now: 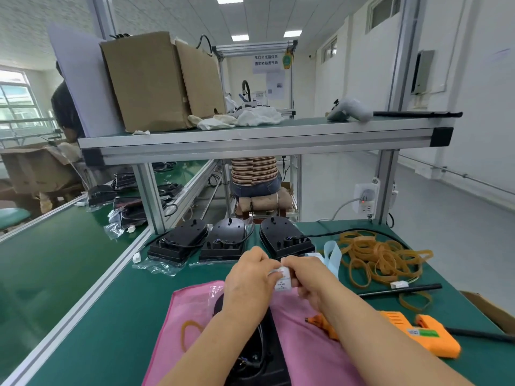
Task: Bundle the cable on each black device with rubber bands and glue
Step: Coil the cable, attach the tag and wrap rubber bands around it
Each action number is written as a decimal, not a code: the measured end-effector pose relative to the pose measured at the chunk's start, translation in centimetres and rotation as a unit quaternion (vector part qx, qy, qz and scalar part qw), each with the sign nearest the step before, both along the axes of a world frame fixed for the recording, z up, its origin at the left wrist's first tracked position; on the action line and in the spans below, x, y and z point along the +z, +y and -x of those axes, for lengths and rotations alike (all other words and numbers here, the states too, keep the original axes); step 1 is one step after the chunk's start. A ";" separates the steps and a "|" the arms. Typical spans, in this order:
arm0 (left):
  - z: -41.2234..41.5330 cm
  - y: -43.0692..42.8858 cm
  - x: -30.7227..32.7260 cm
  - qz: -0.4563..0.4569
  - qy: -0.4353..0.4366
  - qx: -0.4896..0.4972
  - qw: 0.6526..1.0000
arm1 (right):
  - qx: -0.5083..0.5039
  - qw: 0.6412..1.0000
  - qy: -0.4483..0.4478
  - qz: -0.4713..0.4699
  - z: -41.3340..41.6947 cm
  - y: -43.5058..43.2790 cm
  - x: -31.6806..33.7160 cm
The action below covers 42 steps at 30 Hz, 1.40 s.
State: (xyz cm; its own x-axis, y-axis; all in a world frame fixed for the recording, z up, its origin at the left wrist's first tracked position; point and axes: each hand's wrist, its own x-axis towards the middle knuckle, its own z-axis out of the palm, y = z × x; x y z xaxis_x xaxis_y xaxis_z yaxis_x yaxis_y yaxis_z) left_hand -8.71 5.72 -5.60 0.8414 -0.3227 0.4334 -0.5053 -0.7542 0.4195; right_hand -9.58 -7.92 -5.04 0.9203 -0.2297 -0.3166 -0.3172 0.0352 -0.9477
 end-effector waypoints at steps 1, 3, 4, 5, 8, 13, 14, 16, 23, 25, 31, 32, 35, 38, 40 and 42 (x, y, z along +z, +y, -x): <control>0.1 0.1 0.0 -0.005 -0.015 -0.004 1.000 | -0.009 1.000 0.006 -0.004 0.0 0.1 0.1; 0.2 0.1 -0.1 -0.022 -0.039 -0.011 0.999 | -0.023 1.000 0.018 -0.006 0.0 0.2 0.0; 0.3 0.0 -0.2 -0.023 -0.048 -0.014 0.998 | -0.028 0.999 0.022 -0.007 0.0 0.3 0.0; 0.4 0.0 -0.3 -0.005 -0.049 -0.018 0.999 | -0.033 0.999 0.024 -0.009 0.1 0.4 0.1; 0.8 0.0 -0.2 0.197 0.031 -0.022 0.980 | -0.060 0.998 0.028 0.008 -0.1 0.0 0.1; 0.0 1.9 0.9 0.496 0.302 0.002 0.814 | -0.122 0.954 -0.051 0.270 -0.2 -1.0 -0.7; -0.1 2.3 1.0 0.518 0.327 -0.003 0.790 | -0.135 0.936 -0.087 0.313 0.0 -0.6 -0.6; -0.1 2.8 1.2 0.564 0.356 -0.015 0.745 | -0.136 0.908 -0.158 0.363 0.3 0.7 -0.3; 0.4 3.4 1.5 0.629 0.391 -0.020 0.672 | -0.050 0.955 -0.236 0.170 0.8 4.2 0.7; 0.4 3.6 1.5 0.647 0.385 -0.013 0.658 | -0.031 0.956 -0.264 0.120 1.2 5.0 0.6; 0.8 4.5 1.5 0.536 0.343 -0.007 0.771 | -0.036 0.946 -0.280 0.157 1.6 5.5 1.1; 0.7 4.8 1.6 0.463 0.301 0.013 0.834 | -0.024 0.944 -0.267 0.191 1.5 5.2 1.3; 0.5 6.0 2.1 0.216 0.132 0.036 0.967 | 0.053 0.916 -0.214 0.335 1.4 4.3 2.0; 0.5 6.6 2.8 0.074 0.076 -0.001 0.994 | 0.141 0.867 -0.185 0.440 1.2 4.4 2.4; 0.5 6.7 3.1 0.037 0.080 -0.005 0.996 | 0.165 0.857 -0.191 0.449 1.1 4.6 2.3; 0.3 6.9 3.0 0.045 0.105 0.011 0.993 | 0.163 0.877 -0.194 0.408 1.1 4.7 2.0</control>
